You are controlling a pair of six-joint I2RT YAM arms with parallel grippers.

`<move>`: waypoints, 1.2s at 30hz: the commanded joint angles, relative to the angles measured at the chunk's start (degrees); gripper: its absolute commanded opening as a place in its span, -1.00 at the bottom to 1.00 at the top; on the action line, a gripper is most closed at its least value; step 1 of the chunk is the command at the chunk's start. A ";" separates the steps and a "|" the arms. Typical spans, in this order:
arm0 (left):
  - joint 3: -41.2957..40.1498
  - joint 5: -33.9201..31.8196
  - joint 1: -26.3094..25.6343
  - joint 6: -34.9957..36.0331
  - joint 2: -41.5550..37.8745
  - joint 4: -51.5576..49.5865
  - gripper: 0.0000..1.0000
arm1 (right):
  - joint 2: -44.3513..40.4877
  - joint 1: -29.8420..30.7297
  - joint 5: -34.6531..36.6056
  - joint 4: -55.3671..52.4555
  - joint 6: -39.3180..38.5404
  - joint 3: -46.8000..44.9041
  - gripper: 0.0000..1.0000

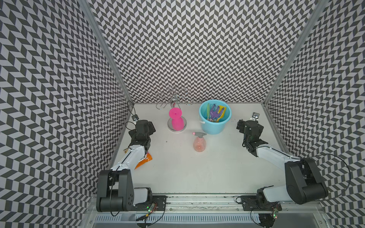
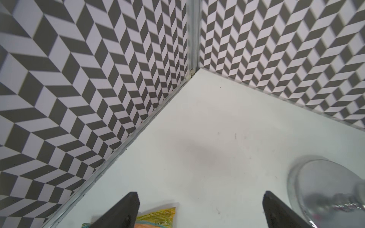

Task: Organize the gardening tools
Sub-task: Reset both arms

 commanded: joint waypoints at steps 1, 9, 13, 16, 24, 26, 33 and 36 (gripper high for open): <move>-3.65 0.39 0.37 1.35 3.13 11.59 0.99 | 1.01 -0.55 5.28 10.29 -0.75 -2.76 0.99; -14.39 4.53 0.54 4.52 7.10 37.84 0.99 | 0.39 -2.24 1.91 25.57 -5.41 -12.37 0.99; -17.19 7.70 -0.18 6.57 7.54 43.31 0.99 | 0.92 -5.04 -4.37 37.04 -5.15 -19.13 0.99; -24.40 11.54 -2.71 11.91 6.86 56.73 0.99 | 3.39 -6.14 -9.84 53.90 -7.65 -26.68 0.99; -26.56 12.80 -3.93 14.53 10.25 63.66 1.00 | 5.13 -6.48 -16.16 47.97 -9.09 -22.94 0.99; -26.95 12.52 -3.96 14.67 10.49 65.32 1.00 | 7.88 -6.39 -16.66 58.25 -10.53 -26.80 0.99; -26.65 12.56 -4.00 14.53 10.26 64.17 1.00 | 6.74 -6.69 -16.84 50.55 -9.00 -23.39 0.99; -26.75 12.52 -4.02 14.57 10.09 64.03 1.00 | 7.58 -6.77 -16.99 54.55 -9.50 -24.54 0.99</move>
